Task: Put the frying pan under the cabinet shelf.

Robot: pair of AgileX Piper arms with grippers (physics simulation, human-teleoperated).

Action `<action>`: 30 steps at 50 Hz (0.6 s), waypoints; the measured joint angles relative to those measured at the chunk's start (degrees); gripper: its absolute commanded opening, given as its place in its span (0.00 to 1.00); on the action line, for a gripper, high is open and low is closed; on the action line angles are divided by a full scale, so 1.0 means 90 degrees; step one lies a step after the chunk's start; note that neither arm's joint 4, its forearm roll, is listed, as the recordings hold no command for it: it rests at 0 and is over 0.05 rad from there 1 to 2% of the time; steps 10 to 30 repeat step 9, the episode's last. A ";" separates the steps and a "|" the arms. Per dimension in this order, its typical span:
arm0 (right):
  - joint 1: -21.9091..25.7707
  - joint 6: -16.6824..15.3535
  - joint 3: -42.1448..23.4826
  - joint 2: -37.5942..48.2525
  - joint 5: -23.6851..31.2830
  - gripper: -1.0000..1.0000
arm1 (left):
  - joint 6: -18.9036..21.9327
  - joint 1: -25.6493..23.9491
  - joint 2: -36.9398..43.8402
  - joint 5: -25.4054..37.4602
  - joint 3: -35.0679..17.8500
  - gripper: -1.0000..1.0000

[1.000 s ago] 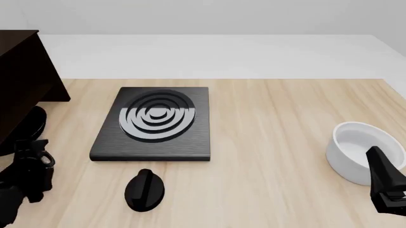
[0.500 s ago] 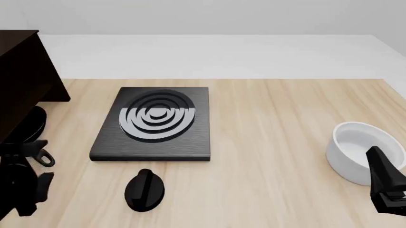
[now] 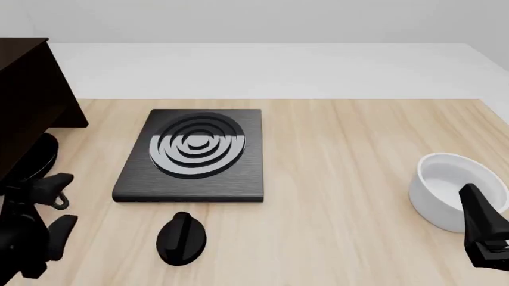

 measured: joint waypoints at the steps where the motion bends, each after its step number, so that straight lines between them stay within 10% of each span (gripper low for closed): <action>1: 0.0000 0.0000 0.0000 0.0000 0.0000 1.00 | 0.0069 -0.0031 -0.0041 0.0005 -0.0033 1.00; 9: 0.0000 0.0000 0.0000 0.0000 0.0000 1.00 | 0.0734 -0.0206 -0.0294 0.0033 -0.0290 1.00; 30: 0.0000 0.0000 0.0000 0.0000 0.0000 1.00 | 0.0734 -0.0206 -0.0294 0.0033 -0.0290 1.00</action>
